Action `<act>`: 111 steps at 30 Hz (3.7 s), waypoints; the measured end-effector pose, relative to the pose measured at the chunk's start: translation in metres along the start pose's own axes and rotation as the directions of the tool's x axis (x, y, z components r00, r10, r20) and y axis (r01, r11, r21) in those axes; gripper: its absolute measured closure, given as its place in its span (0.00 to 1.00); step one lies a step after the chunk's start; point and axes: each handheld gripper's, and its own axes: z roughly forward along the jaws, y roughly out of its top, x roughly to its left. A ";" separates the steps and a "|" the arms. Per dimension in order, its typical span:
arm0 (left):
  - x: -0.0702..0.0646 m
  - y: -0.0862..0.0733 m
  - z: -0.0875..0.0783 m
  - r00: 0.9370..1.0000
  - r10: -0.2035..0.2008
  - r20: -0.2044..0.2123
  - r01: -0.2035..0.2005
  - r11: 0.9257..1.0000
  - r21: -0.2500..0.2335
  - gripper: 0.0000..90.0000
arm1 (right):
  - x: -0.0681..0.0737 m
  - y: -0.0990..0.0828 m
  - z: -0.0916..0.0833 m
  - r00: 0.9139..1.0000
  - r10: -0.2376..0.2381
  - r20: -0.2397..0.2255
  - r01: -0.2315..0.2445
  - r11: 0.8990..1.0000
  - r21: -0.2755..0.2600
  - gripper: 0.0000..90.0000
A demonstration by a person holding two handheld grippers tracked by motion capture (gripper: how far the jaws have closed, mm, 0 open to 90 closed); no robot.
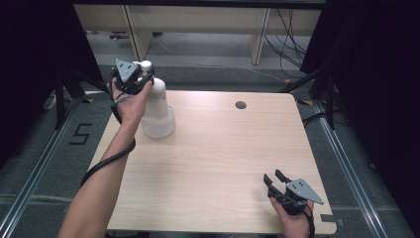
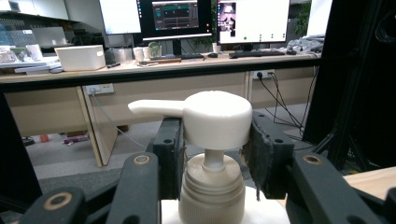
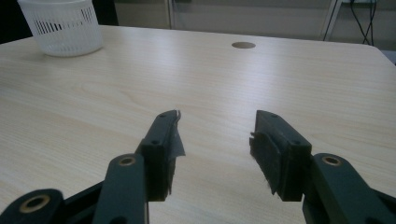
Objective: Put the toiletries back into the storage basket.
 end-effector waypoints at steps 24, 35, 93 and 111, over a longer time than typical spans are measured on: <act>-0.004 -0.028 0.004 1.000 -0.012 0.008 0.012 0.998 0.058 0.66 | 0.002 0.000 -0.001 1.000 0.023 -0.010 -0.023 1.000 0.016 0.57; -0.002 -0.039 0.005 1.000 -0.012 0.007 0.012 0.997 0.075 0.66 | 0.002 0.000 -0.001 1.000 0.026 -0.001 -0.026 1.000 0.016 0.57; 0.002 -0.040 -0.007 0.998 -0.052 0.031 0.049 0.995 0.092 0.40 | 0.003 0.000 0.000 0.999 0.040 -0.009 -0.040 0.999 0.016 0.55; 0.005 -0.047 -0.035 0.999 -0.037 0.037 0.033 0.995 0.092 0.39 | 0.003 0.000 0.000 0.999 0.050 -0.020 -0.049 0.999 0.005 0.55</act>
